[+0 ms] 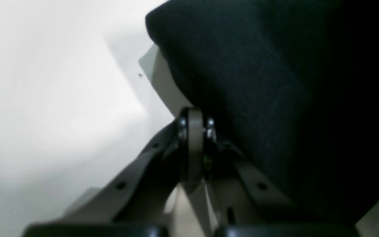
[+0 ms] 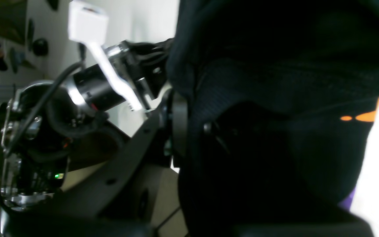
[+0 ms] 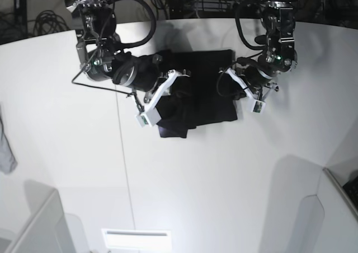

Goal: Fold the T-shirt properly
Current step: 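Fold the held end with the right gripper over onto the stack, then release the right gripper and grasp the bundle's edge with the left gripper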

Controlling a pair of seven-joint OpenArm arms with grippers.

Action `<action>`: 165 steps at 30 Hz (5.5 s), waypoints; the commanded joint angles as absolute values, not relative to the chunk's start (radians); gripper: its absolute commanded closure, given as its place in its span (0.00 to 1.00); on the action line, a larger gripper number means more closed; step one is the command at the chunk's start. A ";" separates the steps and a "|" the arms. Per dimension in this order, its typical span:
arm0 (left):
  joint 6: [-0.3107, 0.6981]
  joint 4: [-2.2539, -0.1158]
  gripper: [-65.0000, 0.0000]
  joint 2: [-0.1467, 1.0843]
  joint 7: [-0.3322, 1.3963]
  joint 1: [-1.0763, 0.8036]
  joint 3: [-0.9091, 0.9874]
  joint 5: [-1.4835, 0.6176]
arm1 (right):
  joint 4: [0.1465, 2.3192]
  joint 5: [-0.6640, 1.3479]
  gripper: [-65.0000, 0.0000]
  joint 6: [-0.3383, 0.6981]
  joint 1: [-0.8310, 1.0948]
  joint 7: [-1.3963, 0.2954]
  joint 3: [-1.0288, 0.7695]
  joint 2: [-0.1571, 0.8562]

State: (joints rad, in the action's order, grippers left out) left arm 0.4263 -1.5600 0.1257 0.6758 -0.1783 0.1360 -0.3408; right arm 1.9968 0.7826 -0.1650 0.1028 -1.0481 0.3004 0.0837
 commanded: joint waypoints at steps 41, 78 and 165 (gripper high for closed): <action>0.433 -1.732 1.00 0.194 0.687 -0.381 0.354 -0.348 | 1.678 0.545 0.39 -0.289 0.018 -0.803 0.582 -0.013; 0.519 -1.721 1.00 0.193 0.687 -0.438 0.587 -0.348 | 1.564 0.549 0.38 -0.289 -0.274 -0.837 0.963 -0.119; 0.435 -1.489 1.00 0.269 0.688 -0.147 0.005 -0.780 | 1.977 0.549 1.00 -0.280 0.229 -0.684 0.128 0.283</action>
